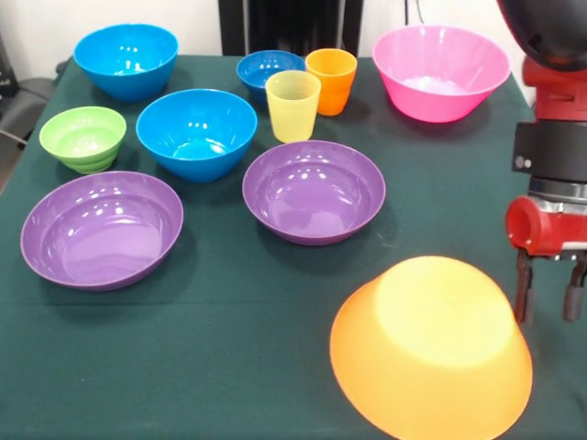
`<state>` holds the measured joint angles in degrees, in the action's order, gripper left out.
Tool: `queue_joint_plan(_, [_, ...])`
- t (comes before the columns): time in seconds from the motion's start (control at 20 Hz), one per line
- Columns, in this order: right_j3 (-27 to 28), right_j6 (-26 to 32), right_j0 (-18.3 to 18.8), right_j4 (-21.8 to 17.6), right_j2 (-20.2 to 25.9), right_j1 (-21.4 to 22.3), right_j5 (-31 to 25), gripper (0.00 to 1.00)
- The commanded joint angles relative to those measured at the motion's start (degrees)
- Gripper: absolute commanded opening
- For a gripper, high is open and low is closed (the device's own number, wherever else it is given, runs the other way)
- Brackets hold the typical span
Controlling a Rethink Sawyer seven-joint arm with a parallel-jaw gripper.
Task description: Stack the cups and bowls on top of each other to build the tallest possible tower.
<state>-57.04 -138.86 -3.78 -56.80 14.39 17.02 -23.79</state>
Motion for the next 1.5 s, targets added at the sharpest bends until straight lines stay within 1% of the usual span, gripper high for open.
queue_joint_plan(0.05, [3.54,-7.95,-0.66,-1.35,-4.78,-4.62,4.25,1.0])
queue_joint_plan(0.1, [3.33,-6.66,-0.14,-0.27,-4.06,-4.71,4.27,1.0])
queue_joint_plan(0.2, [2.6,-1.89,1.77,2.92,-0.44,-4.96,3.45,1.0])
queue_joint_plan(0.25, [2.7,-0.6,2.18,4.23,0.94,-5.34,2.91,1.0])
queue_joint_plan(0.5, [6.41,0.64,1.29,8.91,4.44,-8.24,0.74,1.0])
queue_joint_plan(0.6, [8.11,-0.07,0.26,10.11,4.19,-9.1,0.16,1.0])
queue_joint_plan(0.75, [10.58,-0.56,-1.24,11.23,3.08,-10.02,-0.76,1.0])
queue_joint_plan(0.95, [11.18,-0.48,-2.7,12.06,0.46,-10.14,-1.75,1.0])
queue_joint_plan(1.1, [10.48,-2.31,-3.75,11.52,-2.9,-9.99,0.33,1.0])
queue_joint_plan(1.25, [10.39,-3.32,-4.07,10.84,-5.07,-10.03,2.64,1.0])
queue_joint_plan(1.5, [12.36,-7.43,-6.09,9.6,-9.66,-11.12,5.76,1.0])
